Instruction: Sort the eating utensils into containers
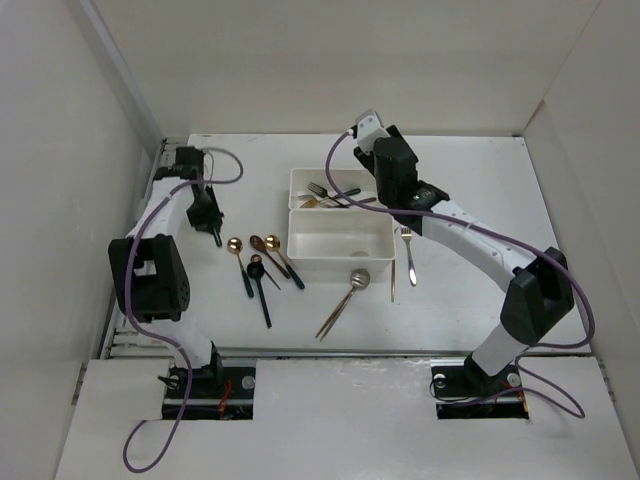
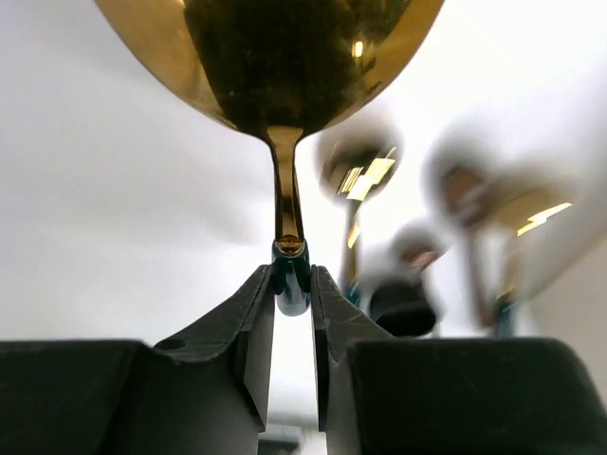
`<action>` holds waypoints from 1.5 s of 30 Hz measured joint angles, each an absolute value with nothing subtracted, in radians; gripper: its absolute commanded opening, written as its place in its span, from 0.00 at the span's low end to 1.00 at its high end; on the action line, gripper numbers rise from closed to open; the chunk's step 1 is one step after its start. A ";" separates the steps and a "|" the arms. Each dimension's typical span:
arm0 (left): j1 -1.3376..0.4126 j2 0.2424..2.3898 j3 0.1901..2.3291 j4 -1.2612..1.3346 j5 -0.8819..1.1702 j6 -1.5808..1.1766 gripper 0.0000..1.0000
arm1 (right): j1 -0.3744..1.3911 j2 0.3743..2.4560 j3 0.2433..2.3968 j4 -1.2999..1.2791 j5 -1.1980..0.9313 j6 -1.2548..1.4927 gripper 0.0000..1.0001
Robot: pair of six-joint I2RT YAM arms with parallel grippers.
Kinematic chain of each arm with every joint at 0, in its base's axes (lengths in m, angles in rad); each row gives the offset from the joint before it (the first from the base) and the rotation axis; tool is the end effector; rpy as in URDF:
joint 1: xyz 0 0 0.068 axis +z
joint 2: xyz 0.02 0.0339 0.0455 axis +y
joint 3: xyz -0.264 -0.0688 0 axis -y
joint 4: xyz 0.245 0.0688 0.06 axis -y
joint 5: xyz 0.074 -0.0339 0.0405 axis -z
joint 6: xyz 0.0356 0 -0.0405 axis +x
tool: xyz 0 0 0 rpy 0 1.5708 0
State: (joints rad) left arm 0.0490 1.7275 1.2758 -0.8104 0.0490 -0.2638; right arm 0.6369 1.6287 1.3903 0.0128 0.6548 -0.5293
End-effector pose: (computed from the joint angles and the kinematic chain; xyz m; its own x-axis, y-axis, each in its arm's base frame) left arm 0.3408 0.0150 0.2169 -0.9098 -0.3054 -0.2811 -0.2810 0.9516 -0.1243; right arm 0.3242 0.2128 0.3546 -0.1580 -0.6150 -0.7725 -0.0861 0.7879 -0.6097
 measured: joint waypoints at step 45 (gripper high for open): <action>-0.623 1.801 1.501 -0.544 0.117 0.488 0.31 | 0.517 1.364 1.189 0.016 0.647 -0.418 0.61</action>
